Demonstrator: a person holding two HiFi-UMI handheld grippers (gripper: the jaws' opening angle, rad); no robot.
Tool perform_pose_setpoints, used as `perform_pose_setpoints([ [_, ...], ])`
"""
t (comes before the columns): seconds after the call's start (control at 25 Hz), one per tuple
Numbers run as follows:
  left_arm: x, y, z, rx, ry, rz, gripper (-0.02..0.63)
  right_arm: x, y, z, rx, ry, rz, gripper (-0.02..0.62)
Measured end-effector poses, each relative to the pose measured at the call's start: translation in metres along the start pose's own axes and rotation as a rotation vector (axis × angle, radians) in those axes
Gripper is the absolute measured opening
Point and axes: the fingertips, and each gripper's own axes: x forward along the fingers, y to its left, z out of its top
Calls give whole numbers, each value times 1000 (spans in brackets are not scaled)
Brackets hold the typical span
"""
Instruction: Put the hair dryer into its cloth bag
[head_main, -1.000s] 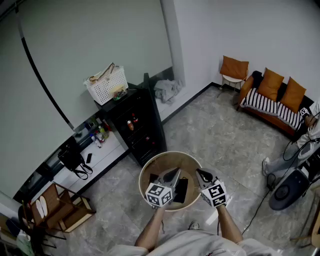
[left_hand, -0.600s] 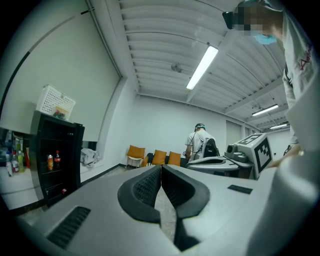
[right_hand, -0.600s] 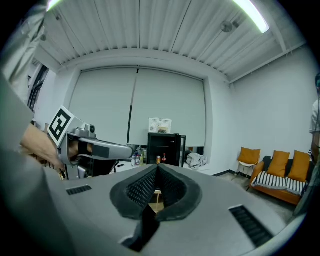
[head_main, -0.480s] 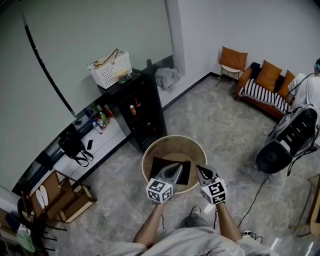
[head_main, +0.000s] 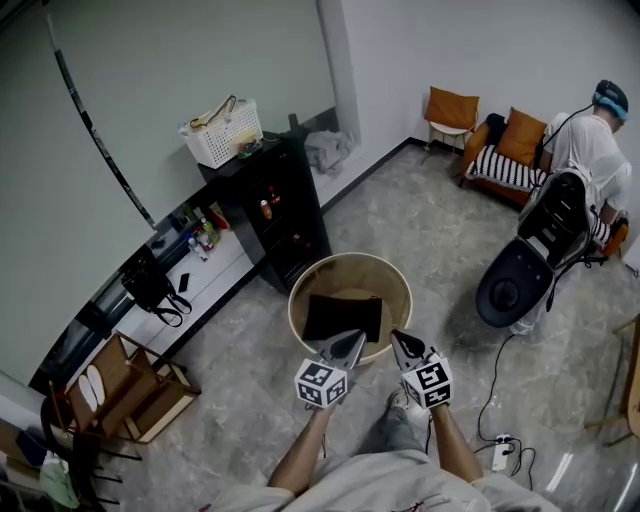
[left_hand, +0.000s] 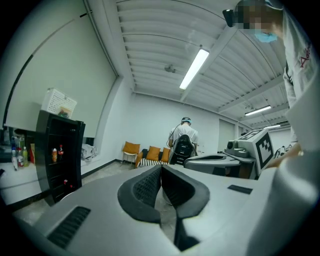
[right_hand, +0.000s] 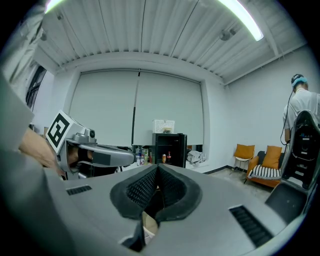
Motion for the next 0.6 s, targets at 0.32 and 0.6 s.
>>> perform_pose_setpoints([
  [0.32,-50,-48,-13,5,9,-27,32,-54,50,-11,3,15,-14,28],
  [0.6,-80,-83,-25,-1,8,-38,32,-92,72,-13,6,3,-34,28],
])
